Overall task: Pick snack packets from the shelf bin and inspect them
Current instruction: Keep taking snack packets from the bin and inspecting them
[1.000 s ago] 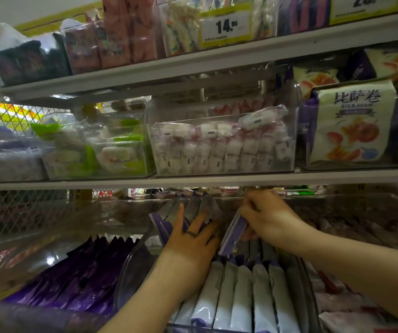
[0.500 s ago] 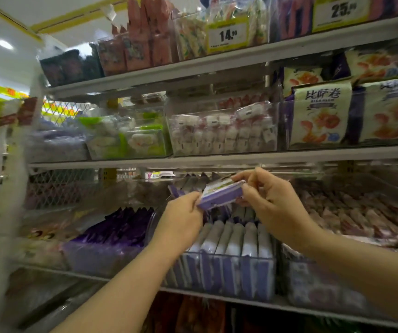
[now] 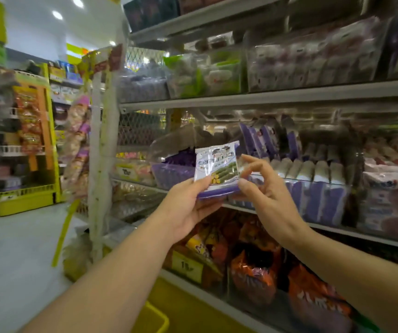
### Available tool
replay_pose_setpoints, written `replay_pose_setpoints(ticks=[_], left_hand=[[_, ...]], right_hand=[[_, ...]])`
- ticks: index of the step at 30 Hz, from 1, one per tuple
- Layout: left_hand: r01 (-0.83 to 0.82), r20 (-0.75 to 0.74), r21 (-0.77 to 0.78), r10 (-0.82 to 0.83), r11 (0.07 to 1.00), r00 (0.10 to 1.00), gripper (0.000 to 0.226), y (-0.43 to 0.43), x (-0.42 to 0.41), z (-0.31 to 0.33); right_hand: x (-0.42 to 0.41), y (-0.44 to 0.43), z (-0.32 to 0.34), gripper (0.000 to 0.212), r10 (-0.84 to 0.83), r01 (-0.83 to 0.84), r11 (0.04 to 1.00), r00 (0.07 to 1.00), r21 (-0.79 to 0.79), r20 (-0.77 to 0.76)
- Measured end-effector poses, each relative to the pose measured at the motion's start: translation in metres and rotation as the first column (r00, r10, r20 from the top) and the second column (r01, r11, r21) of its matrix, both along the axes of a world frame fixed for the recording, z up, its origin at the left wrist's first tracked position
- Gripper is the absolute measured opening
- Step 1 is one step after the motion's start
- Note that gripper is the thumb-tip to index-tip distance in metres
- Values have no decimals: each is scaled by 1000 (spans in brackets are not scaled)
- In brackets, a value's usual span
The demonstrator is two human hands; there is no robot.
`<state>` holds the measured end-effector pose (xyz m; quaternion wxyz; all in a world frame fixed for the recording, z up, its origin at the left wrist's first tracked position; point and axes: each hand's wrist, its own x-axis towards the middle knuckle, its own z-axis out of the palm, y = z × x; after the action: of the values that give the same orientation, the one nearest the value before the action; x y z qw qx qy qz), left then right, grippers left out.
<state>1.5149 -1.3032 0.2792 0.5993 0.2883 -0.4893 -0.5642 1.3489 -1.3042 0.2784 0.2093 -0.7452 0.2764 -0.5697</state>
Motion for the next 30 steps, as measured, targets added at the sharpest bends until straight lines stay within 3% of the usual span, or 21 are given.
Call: replay_pose_setpoints(ticks=[4,5,8,12,16,22,25,28,30], left_hand=[[-28,127,-42,33,999,991,22,-1,31,-33],[-18,170,-43,25,999,985,24,-2,37,-43],[40,273,-43,-27,998,962,32,-4,49,-72],[-62,407,-91,94,994,909,42,-8,58,-100],[-102,501,-82,130,991,855,37,-13,68,-120],[-156,536,-63,165,986,828,35,-8,69,-146],[-228,432,-82,241,970,869,21,-2,65,-142],[-288,152,41,279,957,948,39,1,60,-137],[-310,-2,137,313,941,950,36,3,57,-135]], right_hand=[[30,-17,-20,54,-13,-16,965,994,260,112],[37,-21,-25,54,16,-66,940,988,335,151],[53,-23,-38,28,97,-204,888,959,412,265],[69,-26,-62,31,75,-249,858,926,450,370],[79,-29,-85,36,61,-262,815,926,517,374],[86,-32,-101,17,39,-270,782,921,562,389],[89,-32,-107,17,28,-287,758,912,585,410],[96,-27,-118,16,34,-335,713,894,616,447],[100,-24,-122,25,53,-388,671,875,632,482]])
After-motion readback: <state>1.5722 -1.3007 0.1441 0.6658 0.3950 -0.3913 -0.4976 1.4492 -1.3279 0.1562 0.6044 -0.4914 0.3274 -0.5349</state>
